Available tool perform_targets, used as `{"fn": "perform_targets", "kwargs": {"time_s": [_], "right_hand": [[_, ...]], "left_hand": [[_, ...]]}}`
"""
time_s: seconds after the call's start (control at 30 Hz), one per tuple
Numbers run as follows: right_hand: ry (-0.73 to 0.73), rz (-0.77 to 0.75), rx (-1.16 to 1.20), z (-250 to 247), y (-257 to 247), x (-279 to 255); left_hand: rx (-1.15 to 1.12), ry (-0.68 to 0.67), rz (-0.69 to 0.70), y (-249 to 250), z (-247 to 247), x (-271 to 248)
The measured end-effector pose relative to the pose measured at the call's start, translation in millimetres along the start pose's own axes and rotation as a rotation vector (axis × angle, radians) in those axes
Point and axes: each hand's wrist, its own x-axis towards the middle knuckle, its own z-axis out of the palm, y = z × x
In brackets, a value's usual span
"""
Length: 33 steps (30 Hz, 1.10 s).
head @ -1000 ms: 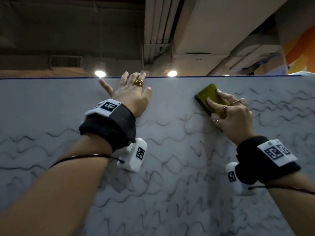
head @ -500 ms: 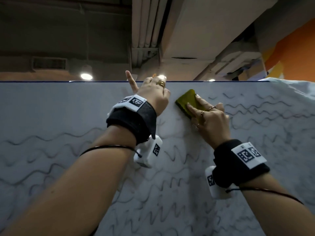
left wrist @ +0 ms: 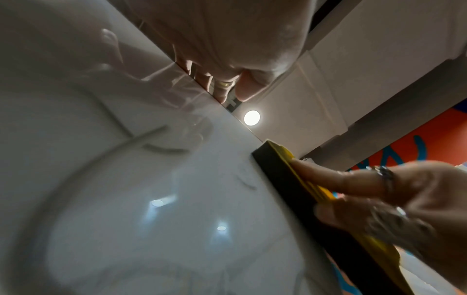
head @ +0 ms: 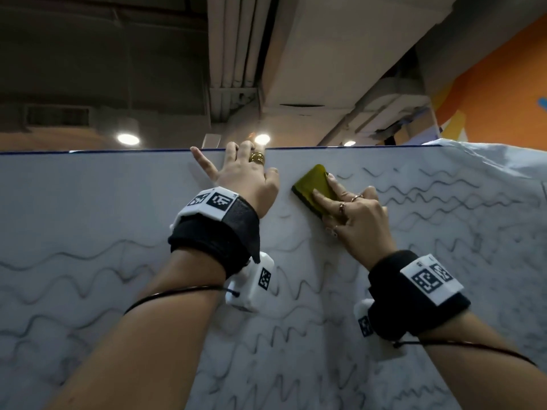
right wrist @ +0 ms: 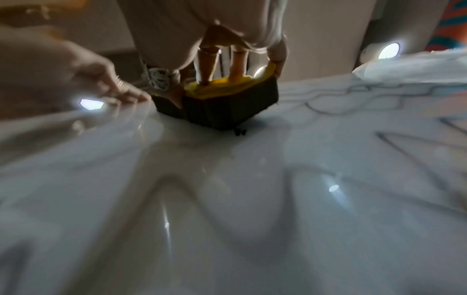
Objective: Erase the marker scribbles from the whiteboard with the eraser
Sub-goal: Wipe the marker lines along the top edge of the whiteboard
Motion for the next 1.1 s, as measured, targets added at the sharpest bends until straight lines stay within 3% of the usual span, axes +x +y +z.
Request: {"fn": "perform_targets", "kwargs": {"time_s": [0.13,0.4,0.63,0.83,1.0,1.1], "right_hand": [[-0.063,0.121,-0.107,-1.6,-23.5,24.7],[0.001,0.076,-0.024,5.7,4.8,-21.9],[-0.016,0.144,-0.071,-1.6,-3.1,19.9],[-0.009,0.107,-0.115,1.8,20.3,-31.9],[-0.019,0.206,-0.11,-15.7,41.7,14.5],[-0.039,0.183,-0.125,-18.6,41.4,35.1]], "left_hand": [[-0.01,0.001,0.05,-9.2,0.8,1.7],[0.014,0.069,0.057,-6.3,8.1,-0.3],[0.041,0.054,0.045,-5.2,10.5,-4.1],[-0.075,0.049,-0.023,3.1,5.3,2.8],[0.001,0.028,-0.095,19.6,1.0,6.7],[0.024,0.004,-0.035,34.0,1.6,10.3]]}}
